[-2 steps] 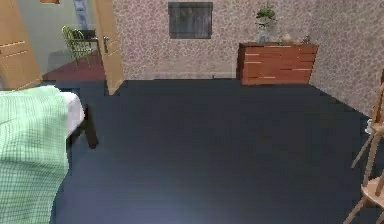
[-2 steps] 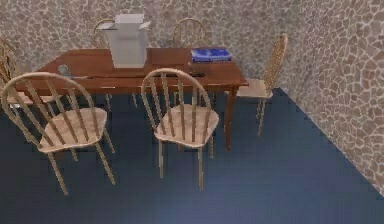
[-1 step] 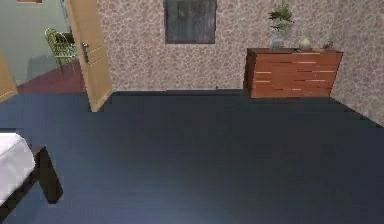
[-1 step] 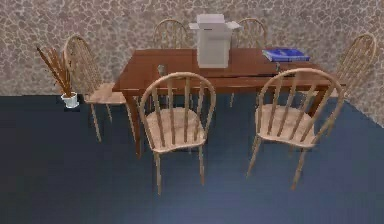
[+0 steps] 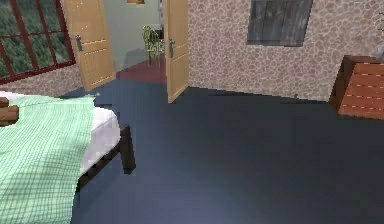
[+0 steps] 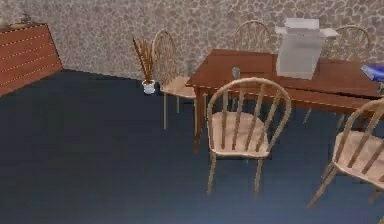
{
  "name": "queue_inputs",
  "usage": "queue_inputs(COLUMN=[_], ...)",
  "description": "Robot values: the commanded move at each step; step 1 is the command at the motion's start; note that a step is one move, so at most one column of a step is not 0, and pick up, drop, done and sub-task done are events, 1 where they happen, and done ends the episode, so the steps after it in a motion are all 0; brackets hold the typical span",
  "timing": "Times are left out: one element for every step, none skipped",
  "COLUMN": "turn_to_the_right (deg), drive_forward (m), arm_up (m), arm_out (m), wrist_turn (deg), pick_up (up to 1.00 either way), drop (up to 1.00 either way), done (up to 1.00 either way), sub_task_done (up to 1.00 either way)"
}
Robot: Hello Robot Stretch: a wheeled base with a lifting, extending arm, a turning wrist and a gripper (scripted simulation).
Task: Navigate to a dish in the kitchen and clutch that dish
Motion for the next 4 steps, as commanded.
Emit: queue_inputs(turn_to_the_right=[0.0,0.0,-12.0,-3.0], drive_forward=[1.0,0.75,0.0,0.0], arm_up=[0.0,0.0,0.0,0.0], arm_out=[0.0,0.0,0.0,0.0], wrist_turn=[0.0,0.0,0.0,0.0], pick_up=[0.0,0.0,0.0,0.0], drop=[0.0,0.0,0.0,0.0], done=[0.0,0.0,0.0,0.0], sub_task_done=[0.0,0.0,0.0,0.0])
